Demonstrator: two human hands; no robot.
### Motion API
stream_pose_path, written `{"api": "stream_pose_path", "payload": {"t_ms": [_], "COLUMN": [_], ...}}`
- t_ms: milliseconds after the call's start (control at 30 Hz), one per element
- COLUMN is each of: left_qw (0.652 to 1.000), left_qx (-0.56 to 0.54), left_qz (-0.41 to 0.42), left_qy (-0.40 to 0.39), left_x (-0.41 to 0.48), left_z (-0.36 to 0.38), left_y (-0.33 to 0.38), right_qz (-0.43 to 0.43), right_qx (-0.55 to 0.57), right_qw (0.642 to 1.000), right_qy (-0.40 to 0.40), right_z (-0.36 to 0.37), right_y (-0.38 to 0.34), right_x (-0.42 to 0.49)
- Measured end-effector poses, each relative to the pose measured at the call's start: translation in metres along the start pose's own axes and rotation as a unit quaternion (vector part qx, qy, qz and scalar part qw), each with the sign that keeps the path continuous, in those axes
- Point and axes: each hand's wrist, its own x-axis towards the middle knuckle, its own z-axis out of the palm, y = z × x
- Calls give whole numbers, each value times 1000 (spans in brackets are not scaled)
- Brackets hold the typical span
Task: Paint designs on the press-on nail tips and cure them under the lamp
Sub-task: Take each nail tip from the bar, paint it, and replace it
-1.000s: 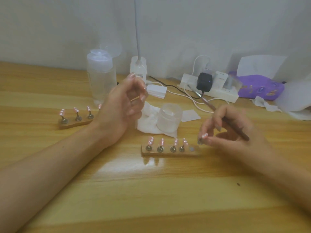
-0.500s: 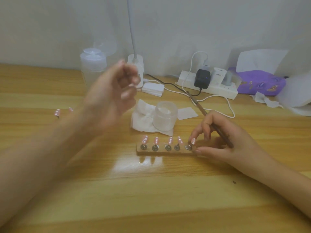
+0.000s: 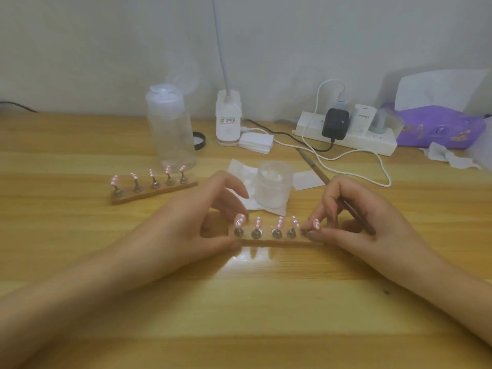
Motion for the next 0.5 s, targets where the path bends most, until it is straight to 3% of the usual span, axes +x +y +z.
{"api": "stream_pose_path", "payload": {"t_ms": [300, 500], "left_qw": [994, 994], "left_qx": [25, 12], "left_qz": [62, 64], "left_qy": [88, 92], "left_x": [-11, -11], "left_z": [8, 8], "left_y": [7, 8], "right_qz": [-30, -53], "right_qx": [-41, -65], "right_qw": [999, 997], "right_qy": [-1, 2], "right_z": [-7, -7], "right_y": [7, 12], "right_x": [-6, -6]}}
